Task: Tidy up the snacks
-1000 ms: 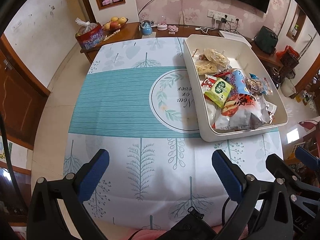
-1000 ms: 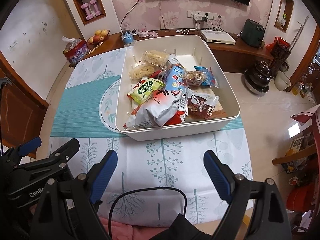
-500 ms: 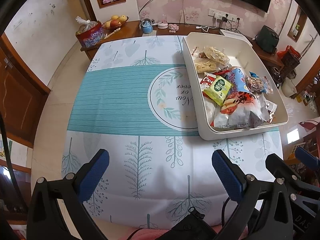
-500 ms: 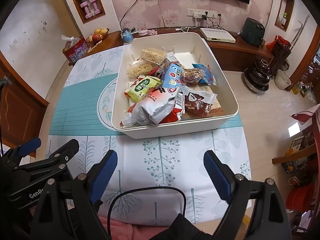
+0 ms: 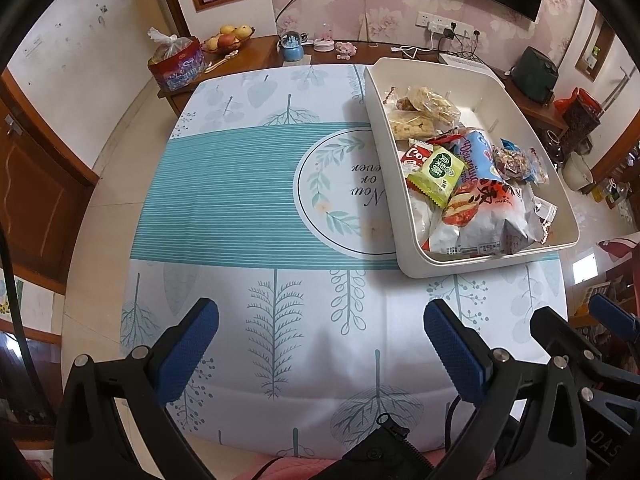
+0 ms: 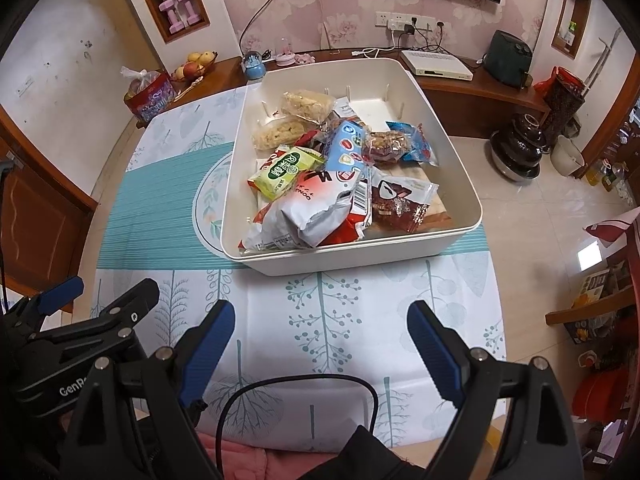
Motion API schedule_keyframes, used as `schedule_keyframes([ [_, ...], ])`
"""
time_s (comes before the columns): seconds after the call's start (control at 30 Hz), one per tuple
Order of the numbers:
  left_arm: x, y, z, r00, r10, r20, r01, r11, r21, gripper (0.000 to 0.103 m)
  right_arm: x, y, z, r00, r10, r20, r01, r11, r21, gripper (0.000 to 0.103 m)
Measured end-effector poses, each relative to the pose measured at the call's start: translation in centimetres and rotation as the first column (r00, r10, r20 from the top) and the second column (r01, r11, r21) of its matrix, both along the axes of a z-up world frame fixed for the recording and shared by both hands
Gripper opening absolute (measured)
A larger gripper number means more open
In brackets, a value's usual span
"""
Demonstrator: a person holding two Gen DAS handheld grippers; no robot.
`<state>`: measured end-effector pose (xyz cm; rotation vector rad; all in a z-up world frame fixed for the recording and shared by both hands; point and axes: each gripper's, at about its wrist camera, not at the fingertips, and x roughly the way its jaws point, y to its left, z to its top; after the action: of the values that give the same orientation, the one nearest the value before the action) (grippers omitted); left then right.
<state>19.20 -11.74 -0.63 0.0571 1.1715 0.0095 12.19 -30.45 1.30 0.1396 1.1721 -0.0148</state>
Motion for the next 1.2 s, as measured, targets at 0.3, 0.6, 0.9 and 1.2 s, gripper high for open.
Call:
schedule_keyframes([
  [0.3,0.1,-0.1,-0.2,1.0,-0.006,-0.005,0.006,1.0,-0.002,0.102,0.0,-0.1,0.0,1.0,-0.001,-0.001,0.001,1.0,-0.001,0.089],
  [0.6,0.2,-0.3,-0.7,0.998,-0.05,-0.025,0.05,0.999,-0.002,0.102,-0.7,-0.5,-0.4,0.999,-0.046,-0.015,0.046,0.999,-0.003,0.089],
  [0.9,0.5,0.3,-0.7,0.996,-0.09,-0.003,0.09,0.996,0.015,0.102,-1.1,0.1,-0.5,0.994,-0.107,0.002,0.107,0.994,-0.009,0.089],
  [1.2,0.4,2.1,-3.9,0.992,-0.115,-0.05,0.116,0.993,0.024,0.102,-2.0,0.0,-2.5,0.976,-0.218,0.003,0.218,0.976,-0.014,0.089],
])
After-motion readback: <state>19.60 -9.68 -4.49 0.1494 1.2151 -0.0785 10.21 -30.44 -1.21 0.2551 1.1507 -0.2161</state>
